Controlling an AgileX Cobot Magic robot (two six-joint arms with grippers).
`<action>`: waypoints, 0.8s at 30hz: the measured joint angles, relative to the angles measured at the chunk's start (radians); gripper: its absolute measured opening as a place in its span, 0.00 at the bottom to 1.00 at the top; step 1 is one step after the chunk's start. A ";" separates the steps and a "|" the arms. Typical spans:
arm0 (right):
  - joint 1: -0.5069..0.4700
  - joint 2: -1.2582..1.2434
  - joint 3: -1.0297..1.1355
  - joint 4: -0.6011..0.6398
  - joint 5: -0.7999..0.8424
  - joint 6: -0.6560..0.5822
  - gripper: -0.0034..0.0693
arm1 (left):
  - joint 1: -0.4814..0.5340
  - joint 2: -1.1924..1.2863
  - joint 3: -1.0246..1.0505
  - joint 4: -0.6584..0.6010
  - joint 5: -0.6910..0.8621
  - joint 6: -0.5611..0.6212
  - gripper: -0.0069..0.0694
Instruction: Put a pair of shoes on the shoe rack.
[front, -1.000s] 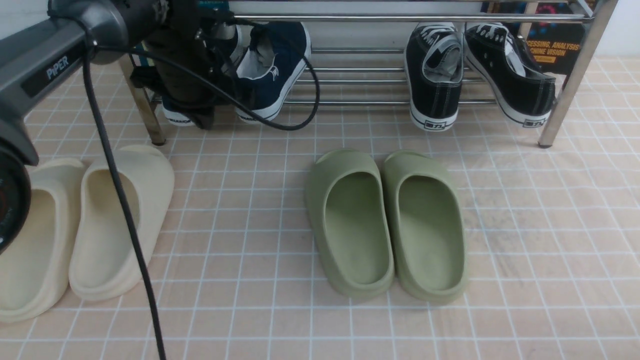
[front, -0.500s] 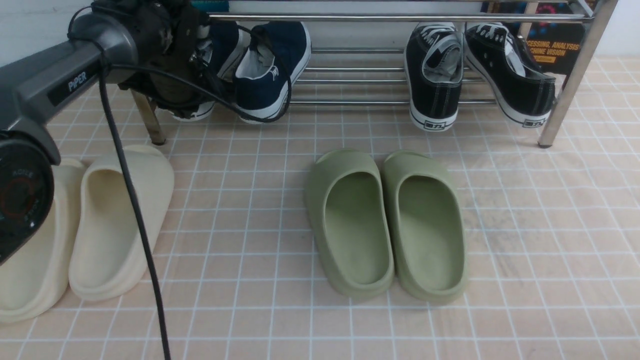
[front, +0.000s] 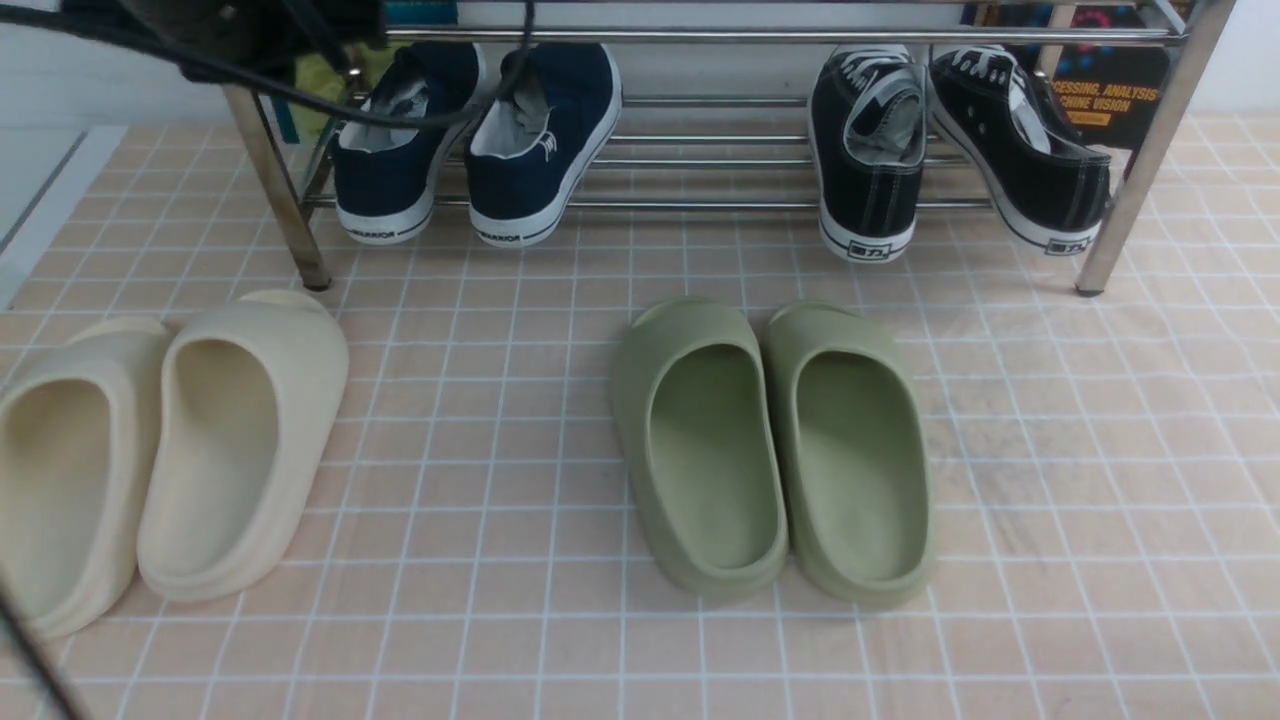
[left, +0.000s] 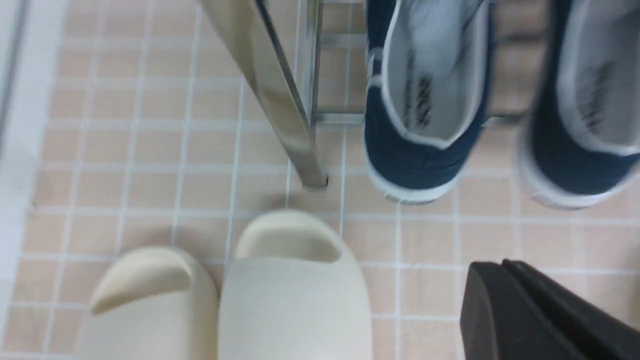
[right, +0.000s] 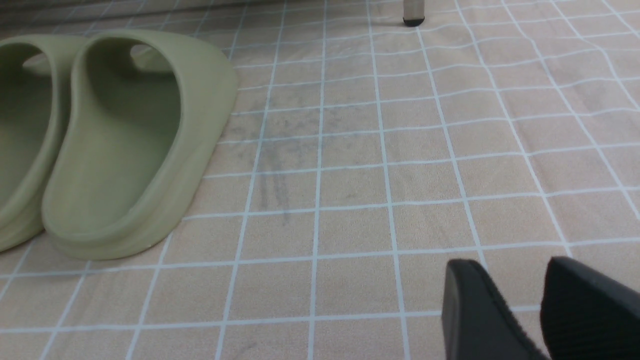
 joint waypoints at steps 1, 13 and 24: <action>0.000 0.000 0.000 0.000 0.000 0.000 0.38 | 0.000 -0.090 0.079 0.000 -0.061 -0.005 0.14; 0.000 0.000 0.000 0.000 0.000 0.000 0.38 | 0.000 -0.850 1.069 0.000 -0.561 -0.117 0.12; 0.000 0.000 0.000 0.000 -0.001 0.000 0.38 | 0.000 -1.507 1.566 0.004 -0.660 -0.123 0.12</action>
